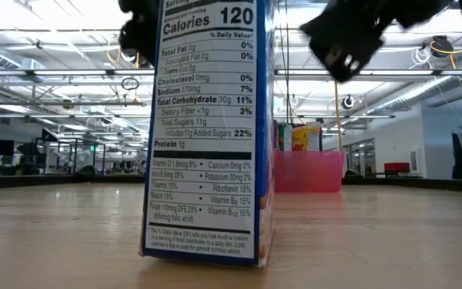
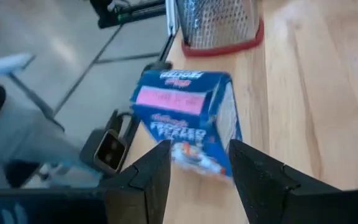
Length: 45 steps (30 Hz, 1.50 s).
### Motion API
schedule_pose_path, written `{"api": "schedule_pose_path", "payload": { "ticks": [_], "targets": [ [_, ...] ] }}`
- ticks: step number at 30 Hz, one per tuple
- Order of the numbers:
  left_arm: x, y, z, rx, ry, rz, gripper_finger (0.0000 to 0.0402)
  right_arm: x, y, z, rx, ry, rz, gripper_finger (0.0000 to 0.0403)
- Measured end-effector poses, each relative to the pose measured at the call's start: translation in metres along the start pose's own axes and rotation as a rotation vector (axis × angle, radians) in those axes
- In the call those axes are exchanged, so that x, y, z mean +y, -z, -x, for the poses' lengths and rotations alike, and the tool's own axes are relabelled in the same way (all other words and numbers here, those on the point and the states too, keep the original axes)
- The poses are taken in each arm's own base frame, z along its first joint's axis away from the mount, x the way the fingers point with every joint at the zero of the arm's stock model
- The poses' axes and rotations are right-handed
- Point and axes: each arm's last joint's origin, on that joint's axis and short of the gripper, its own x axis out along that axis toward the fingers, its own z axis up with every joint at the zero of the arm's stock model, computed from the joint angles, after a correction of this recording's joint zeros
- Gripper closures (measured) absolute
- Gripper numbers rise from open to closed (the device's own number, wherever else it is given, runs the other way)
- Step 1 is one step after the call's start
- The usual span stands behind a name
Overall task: Pick & Place Kitchen Items
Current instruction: Put the blue cereal box into the pink bin
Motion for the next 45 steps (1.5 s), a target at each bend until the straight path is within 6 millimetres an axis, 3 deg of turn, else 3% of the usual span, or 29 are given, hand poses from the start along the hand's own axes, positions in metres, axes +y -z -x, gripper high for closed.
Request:
{"api": "schedule_pose_path", "payload": {
  "ticks": [8,17,22,29,35,45],
  "targets": [
    [-0.035,0.023,0.006,-0.003,0.104,0.019,0.0156,-0.009,0.021,-0.032,0.032,0.021,0.006,0.0248],
    [-0.072,0.036,0.015,-0.098,0.286,0.048,0.0156,-0.011,0.021,-0.04,-0.042,0.026,0.011,0.0248],
    [-0.088,0.04,0.005,-0.118,0.337,0.045,0.0156,-0.011,0.016,-0.04,-0.092,0.034,0.043,0.0248],
    [-0.087,0.041,-0.006,-0.023,0.331,0.133,0.0156,-0.011,0.015,-0.04,-0.103,0.029,0.049,0.0248],
    [-0.084,0.054,-0.022,0.118,0.379,0.214,0.0156,-0.011,0.015,-0.04,-0.103,0.029,0.053,0.0248],
    [-0.087,0.072,-0.055,0.1,0.595,0.299,0.0156,-0.011,0.015,-0.04,-0.103,0.031,0.066,0.0248]
  ]
}}
